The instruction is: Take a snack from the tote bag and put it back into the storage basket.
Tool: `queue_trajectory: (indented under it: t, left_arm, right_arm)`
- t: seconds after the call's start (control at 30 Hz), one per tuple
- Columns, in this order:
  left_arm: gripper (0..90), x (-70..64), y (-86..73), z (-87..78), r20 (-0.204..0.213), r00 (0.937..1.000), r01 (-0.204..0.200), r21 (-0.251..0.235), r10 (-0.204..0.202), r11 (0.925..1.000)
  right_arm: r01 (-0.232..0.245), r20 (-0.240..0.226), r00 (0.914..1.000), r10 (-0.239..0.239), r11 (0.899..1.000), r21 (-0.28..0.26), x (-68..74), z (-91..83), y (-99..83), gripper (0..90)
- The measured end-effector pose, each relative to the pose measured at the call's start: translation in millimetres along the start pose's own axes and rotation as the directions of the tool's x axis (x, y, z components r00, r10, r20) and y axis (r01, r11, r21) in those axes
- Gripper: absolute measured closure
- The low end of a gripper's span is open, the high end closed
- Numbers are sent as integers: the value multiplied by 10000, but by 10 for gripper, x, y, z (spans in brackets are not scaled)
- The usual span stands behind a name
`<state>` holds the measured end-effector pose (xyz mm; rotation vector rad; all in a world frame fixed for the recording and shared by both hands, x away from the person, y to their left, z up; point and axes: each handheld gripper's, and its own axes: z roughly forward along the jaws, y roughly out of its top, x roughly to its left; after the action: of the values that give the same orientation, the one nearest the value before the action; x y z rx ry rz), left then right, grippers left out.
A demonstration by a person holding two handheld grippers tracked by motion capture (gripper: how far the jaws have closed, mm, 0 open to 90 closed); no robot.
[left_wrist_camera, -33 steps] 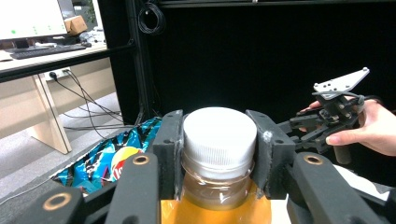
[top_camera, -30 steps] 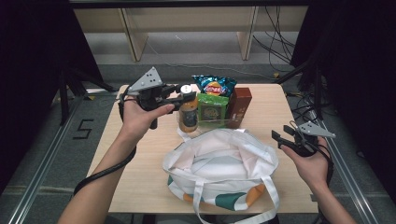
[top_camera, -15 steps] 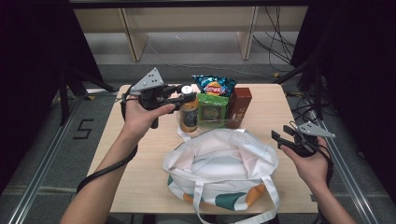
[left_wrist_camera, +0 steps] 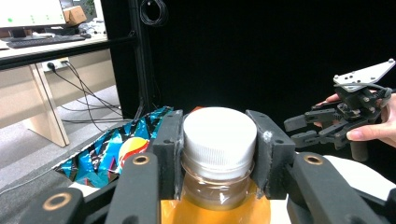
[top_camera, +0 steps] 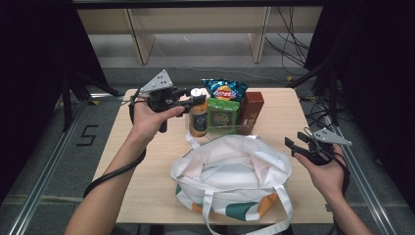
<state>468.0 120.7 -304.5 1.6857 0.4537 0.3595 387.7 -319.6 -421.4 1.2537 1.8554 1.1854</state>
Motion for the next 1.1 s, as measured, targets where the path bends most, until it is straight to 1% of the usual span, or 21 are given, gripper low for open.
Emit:
queue_trajectory:
  t: [0.03,0.07,0.1,0.13,0.17,0.27,0.3,0.33,0.37,0.4,0.43,0.5,0.57,0.63,0.67,0.73,0.77,0.8,0.9,0.97,1.1]
  left_arm:
    - [589,9,-4,4,-18,10000,-2,0,2,10000]
    - [589,15,-6,5,-35,10000,-20,13,20,10000]
    - [589,24,-12,9,-32,10000,-32,-8,32,10000]
    - [589,33,-17,10,-31,10000,-32,-10,32,10000]
    - [589,42,-23,10,-24,10000,-21,14,21,10000]
    - [589,59,-39,22,7,10000,23,-26,-23,10000]
    - [589,65,-42,25,12,10000,-7,-31,7,10000]
    - [589,71,-44,26,3,10000,-9,-9,9,10000]
    - [589,76,-45,27,-1,10000,10,0,-10,10000]
    - [589,79,-46,28,3,10000,23,-8,-23,10000]
    - [589,88,-46,28,3,10000,-7,1,7,10000]
    - [589,100,-47,28,-40,10000,11,-14,-12,10000]
    - [589,113,-50,30,-72,10000,5,-65,-6,10000]
    - [589,129,-55,35,-98,9999,21,-63,-22,10000]
    - [588,136,-58,40,-75,10000,8,-52,-8,10000]
    - [589,142,-63,50,-76,10000,-5,-26,5,10000]
    - [588,142,-65,55,-83,10000,-33,-6,33,10000]
    - [589,142,-67,59,-92,9999,-39,-24,39,10000]
    - [589,153,-72,67,-98,9999,-40,-28,39,10000]
    - [589,164,-77,79,-66,10000,-36,-52,36,10000]
    - [589,184,-81,100,-124,9999,-44,-10,44,10000]
  right_arm:
    - [86,33,10000,-86,9999,-86,-10,-1,-9,457]
    - [-50,-49,10000,50,9999,110,-5,-14,-7,457]
    - [-2,-38,10000,3,9999,153,-9,-16,-8,457]
    - [352,53,9994,-352,9994,69,-46,-7,-10,457]
    - [-7,0,10000,7,9999,127,-13,-14,-13,457]
    - [44,-164,9999,-42,9999,118,-18,-20,-12,458]
    - [119,-83,9999,-119,9999,51,-24,-19,-12,458]
    - [21,73,10000,-20,10000,-79,-14,-14,-18,458]
    - [74,-11,10000,-74,10000,17,-21,-17,-15,458]
    - [54,28,10000,-54,10000,42,-17,-22,-16,458]
    - [-11,79,10000,12,9999,-117,-10,-13,-21,458]
    - [49,-43,10000,-49,9999,108,-18,-27,-14,458]
    - [-22,-138,9999,23,9999,116,-15,-22,-16,458]
    - [184,-103,9998,-183,9998,65,-29,-15,-18,457]
    - [-31,-1,10000,31,9999,155,-11,-22,-22,458]
    - [266,-19,9996,-266,9996,81,-32,-12,-21,458]
    - [253,-13,9997,-253,9996,89,-30,-12,-21,458]
    - [54,-32,10000,-53,9999,161,-14,-19,-22,458]
    - [-58,46,10000,57,9998,212,-5,-21,-24,458]
    - [281,-17,9996,-281,9996,48,-30,-4,-26,458]
    - [288,-5,9996,-288,9996,64,-34,-15,-21,458]
